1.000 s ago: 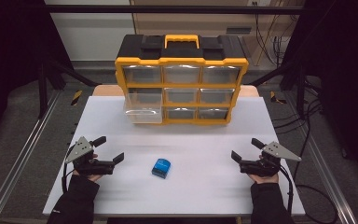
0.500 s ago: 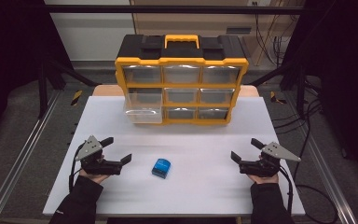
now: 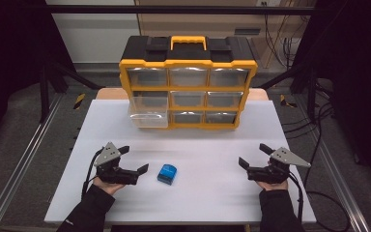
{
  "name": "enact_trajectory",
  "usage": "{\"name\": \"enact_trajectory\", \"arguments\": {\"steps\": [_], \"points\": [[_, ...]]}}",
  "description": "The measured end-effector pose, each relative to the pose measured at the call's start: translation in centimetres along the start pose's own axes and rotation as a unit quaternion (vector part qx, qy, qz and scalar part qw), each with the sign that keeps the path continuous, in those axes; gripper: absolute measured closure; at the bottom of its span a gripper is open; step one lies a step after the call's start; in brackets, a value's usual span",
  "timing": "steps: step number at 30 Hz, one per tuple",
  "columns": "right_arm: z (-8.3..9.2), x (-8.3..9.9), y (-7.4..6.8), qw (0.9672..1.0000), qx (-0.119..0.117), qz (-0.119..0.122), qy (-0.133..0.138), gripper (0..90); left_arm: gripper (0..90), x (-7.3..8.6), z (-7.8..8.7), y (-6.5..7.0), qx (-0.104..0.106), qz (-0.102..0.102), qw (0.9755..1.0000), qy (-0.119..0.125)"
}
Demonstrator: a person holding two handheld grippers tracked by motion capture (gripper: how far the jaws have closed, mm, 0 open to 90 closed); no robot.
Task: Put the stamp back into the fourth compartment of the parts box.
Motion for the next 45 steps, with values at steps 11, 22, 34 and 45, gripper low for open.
{"name": "enact_trajectory", "arguments": {"steps": [11, 22, 34, 45], "points": [[-0.1, 0.0, -0.1, 1.0000, -0.002, 0.001, -0.002, 0.1, 0.0, 0.9, -2.6, 2.5, -0.006, -0.001, 0.9988, -0.048], [0.0, 0.0, 0.0, 1.0000, -0.001, 0.002, -0.001, 0.1, 0.0, 1.6, -4.5, 3.6, -0.012, -0.002, 0.9961, -0.087], [0.0, 0.0, 0.0, 1.0000, -0.001, 0.001, -0.002, 0.1, 5.3, 2.9, -7.2, 4.5, -0.035, 0.004, 0.9889, -0.145], [-0.1, 0.1, 0.0, 1.0000, -0.002, 0.000, -0.003, 0.1, 16.6, 4.5, -8.5, 4.6, -0.054, 0.032, 0.9797, -0.190]]}}
Point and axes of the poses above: each handheld gripper's, and its own axes: z roughly backward along the jaws, x roughly out of its underside, y roughly to its right, the point moved 6 cm from there along -z, roughly forward along the jaws, and after that the axes turned 12 degrees about z, right-handed, at the moved point
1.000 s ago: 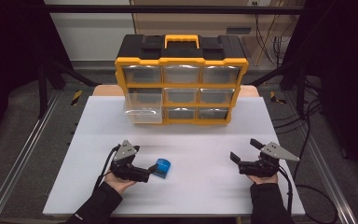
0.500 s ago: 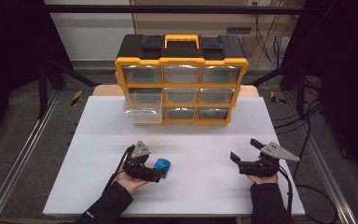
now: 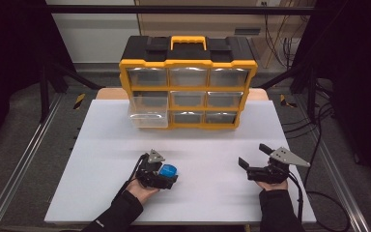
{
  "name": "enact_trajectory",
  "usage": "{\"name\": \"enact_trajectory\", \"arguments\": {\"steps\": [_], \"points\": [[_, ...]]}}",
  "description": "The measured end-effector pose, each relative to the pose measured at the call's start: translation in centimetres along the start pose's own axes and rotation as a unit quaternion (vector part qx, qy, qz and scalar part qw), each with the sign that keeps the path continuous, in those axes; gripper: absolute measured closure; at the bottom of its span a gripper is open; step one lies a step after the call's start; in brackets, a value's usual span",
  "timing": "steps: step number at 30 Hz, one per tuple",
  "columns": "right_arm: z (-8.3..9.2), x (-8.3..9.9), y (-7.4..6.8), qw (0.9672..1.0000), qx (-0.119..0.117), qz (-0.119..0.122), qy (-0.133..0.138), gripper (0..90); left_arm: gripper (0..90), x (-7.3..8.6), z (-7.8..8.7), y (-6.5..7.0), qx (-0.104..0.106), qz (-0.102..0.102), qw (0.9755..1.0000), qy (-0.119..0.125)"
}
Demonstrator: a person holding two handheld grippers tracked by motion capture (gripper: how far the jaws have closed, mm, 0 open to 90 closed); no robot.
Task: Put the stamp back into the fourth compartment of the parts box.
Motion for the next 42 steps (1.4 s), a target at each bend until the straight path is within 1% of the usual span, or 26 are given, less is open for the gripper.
{"name": "enact_trajectory", "arguments": {"steps": [1, 2, 3, 4, 6, 7, 9, 12, 13, 14, 16, 19, 21, 30, 34, 40, 42], "points": [[0.01, -0.01, 0.01, 1.0000, 0.000, 0.000, 0.001, 0.1, 17.9, 0.07, -0.07, 0.02, -0.001, 0.002, 1.0000, -0.004], [0.02, -0.01, 0.01, 1.0000, 0.001, 0.000, 0.000, 0.1, 21.3, 0.09, -0.11, 0.05, 0.000, 0.005, 1.0000, -0.006], [0.02, -0.01, 0.01, 1.0000, 0.001, 0.000, 0.000, 0.1, 21.3, 0.11, -0.13, 0.06, 0.001, 0.007, 0.9999, -0.009], [0.00, 0.01, 0.01, 1.0000, 0.001, 0.000, -0.001, 0.1, 24.3, 0.13, -0.12, 0.10, -0.001, 0.008, 0.9999, -0.010], [-0.02, 0.03, 0.00, 1.0000, 0.000, 0.000, -0.001, 0.1, 25.8, 0.12, -0.09, 0.14, -0.001, 0.009, 0.9999, -0.009], [-0.05, 0.03, -0.02, 1.0000, 0.000, 0.000, -0.001, 0.1, 28.2, 0.10, -0.08, 0.16, -0.001, 0.010, 0.9999, -0.009], [-0.10, 0.06, -0.04, 1.0000, 0.001, 0.001, -0.002, 0.1, 30.5, 0.08, -0.10, 0.16, -0.009, 0.008, 0.9999, -0.012], [-0.11, 0.11, -0.01, 1.0000, 0.001, 0.001, -0.004, 0.1, 31.7, 0.09, -0.18, 0.24, -0.012, 0.015, 0.9996, -0.018], [-0.10, 0.09, 0.00, 1.0000, 0.001, 0.001, -0.003, 0.1, 33.9, 0.08, -0.17, 0.26, -0.014, 0.014, 0.9996, -0.020], [-0.10, 0.09, 0.00, 1.0000, 0.001, 0.001, -0.003, 0.1, 33.9, 0.11, -0.20, 0.36, -0.013, 0.017, 0.9995, -0.023], [-0.09, 0.09, 0.01, 1.0000, 0.002, 0.001, -0.003, 0.1, 36.1, 0.11, -0.24, 0.39, -0.017, 0.016, 0.9993, -0.028], [-0.09, 0.10, 0.01, 1.0000, 0.002, 0.001, -0.004, 0.1, 37.1, 0.09, -0.25, 0.45, -0.019, 0.019, 0.9991, -0.034], [-0.09, 0.11, 0.01, 1.0000, 0.002, 0.001, -0.004, 0.1, 37.4, 0.07, -0.26, 0.46, -0.020, 0.017, 0.9990, -0.036], [-0.12, 0.13, 0.01, 1.0000, 0.003, 0.000, -0.006, 0.1, 38.5, -0.09, -0.41, 0.65, -0.037, 0.010, 0.9981, -0.049], [-0.13, 0.14, 0.01, 1.0000, 0.003, 0.001, -0.006, 0.1, 38.9, -0.14, -0.41, 0.71, -0.040, 0.006, 0.9978, -0.053], [-0.12, 0.12, 0.02, 1.0000, 0.002, 0.001, -0.005, 0.1, 40.5, -0.18, -0.32, 0.86, -0.050, -0.014, 0.9974, -0.049], [-0.11, 0.11, 0.03, 1.0000, 0.002, 0.001, -0.004, 0.1, 40.6, -0.19, -0.29, 0.83, -0.048, -0.014, 0.9975, -0.049]]}}
Point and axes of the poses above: each handheld gripper's, and its own axes: z roughly backward along the jaws, x roughly out of its underside, y roughly to its right, the point moved 6 cm from there along -z, roughly forward along the jaws, and after that the axes turned 12 degrees about z, right-handed, at the moved point
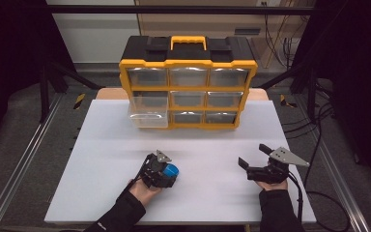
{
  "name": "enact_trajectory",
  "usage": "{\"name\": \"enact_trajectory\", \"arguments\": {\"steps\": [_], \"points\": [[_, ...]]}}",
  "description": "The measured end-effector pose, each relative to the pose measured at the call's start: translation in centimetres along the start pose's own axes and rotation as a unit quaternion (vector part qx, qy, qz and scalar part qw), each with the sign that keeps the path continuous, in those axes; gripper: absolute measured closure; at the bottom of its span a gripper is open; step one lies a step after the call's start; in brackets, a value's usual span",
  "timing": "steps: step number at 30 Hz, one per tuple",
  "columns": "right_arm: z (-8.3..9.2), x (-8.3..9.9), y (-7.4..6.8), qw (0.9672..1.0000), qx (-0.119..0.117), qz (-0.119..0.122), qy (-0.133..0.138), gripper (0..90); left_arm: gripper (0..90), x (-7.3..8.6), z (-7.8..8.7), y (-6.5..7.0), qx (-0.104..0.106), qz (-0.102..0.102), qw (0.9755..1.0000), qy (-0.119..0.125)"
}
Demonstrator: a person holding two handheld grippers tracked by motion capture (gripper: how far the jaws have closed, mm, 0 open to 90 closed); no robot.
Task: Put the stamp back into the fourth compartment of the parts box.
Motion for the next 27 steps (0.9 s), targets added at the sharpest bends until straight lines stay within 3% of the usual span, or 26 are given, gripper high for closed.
{"name": "enact_trajectory", "arguments": {"steps": [7, 27], "points": [[0.0, 0.0, 0.0, 1.0000, 0.000, 0.000, 0.002, 0.1, 40.8, -0.1, 0.2, -0.1, 0.006, 0.000, 1.0000, 0.002], [0.1, -0.1, 0.0, 1.0000, -0.002, -0.003, 0.002, 0.1, 40.8, -1.1, 3.4, -0.4, 0.033, -0.004, 0.9990, 0.029]]}}
Point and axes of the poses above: each handheld gripper's, and its own axes: z roughly backward along the jaws, x roughly out of its underside, y roughly to its right, the point moved 6 cm from there along -z, roughly forward along the jaws, and after that the axes turned 12 degrees about z, right-handed, at the moved point
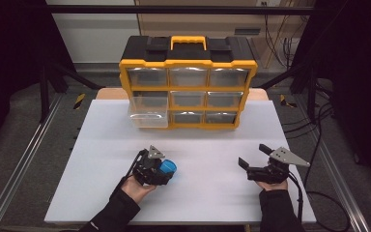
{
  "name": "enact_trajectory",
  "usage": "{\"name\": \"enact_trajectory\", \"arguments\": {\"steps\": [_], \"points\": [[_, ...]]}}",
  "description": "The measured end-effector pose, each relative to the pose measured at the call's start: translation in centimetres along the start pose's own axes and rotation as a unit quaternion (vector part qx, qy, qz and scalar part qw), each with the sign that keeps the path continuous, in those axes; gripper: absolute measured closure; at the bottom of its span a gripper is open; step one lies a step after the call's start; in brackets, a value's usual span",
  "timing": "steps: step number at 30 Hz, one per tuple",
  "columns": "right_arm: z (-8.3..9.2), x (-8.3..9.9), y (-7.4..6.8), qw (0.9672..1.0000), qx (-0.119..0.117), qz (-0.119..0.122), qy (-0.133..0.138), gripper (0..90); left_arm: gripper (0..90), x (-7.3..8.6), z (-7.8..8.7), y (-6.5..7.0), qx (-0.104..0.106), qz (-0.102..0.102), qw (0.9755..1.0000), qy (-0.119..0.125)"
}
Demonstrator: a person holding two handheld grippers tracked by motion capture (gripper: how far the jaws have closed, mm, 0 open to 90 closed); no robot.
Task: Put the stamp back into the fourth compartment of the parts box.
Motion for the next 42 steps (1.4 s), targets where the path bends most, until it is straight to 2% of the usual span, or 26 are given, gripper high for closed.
{"name": "enact_trajectory", "arguments": {"steps": [11, 23, 33, 42], "points": [[0.0, 0.1, 0.0, 1.0000, -0.002, 0.002, -0.004, 0.1, 40.7, -0.7, 1.9, -1.1, 0.004, 0.008, 0.9998, 0.019], [-0.2, 0.2, 0.0, 1.0000, -0.004, 0.000, -0.007, 0.1, 40.7, -1.6, 4.7, -2.6, 0.008, 0.018, 0.9987, 0.048], [-0.2, 0.2, 0.0, 1.0000, -0.002, 0.004, -0.009, 0.1, 40.7, -2.6, 7.4, -3.6, 0.011, 0.027, 0.9964, 0.080], [-0.2, 0.2, 0.0, 1.0000, -0.001, 0.005, -0.008, 0.1, 40.8, -3.4, 9.4, -3.9, 0.025, 0.034, 0.9938, 0.103]]}}
Point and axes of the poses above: each handheld gripper's, and its own axes: z roughly backward along the jaws, x roughly out of its underside, y roughly to its right, the point moved 6 cm from there along -z, roughly forward along the jaws, and after that the axes turned 12 degrees about z, right-handed, at the moved point
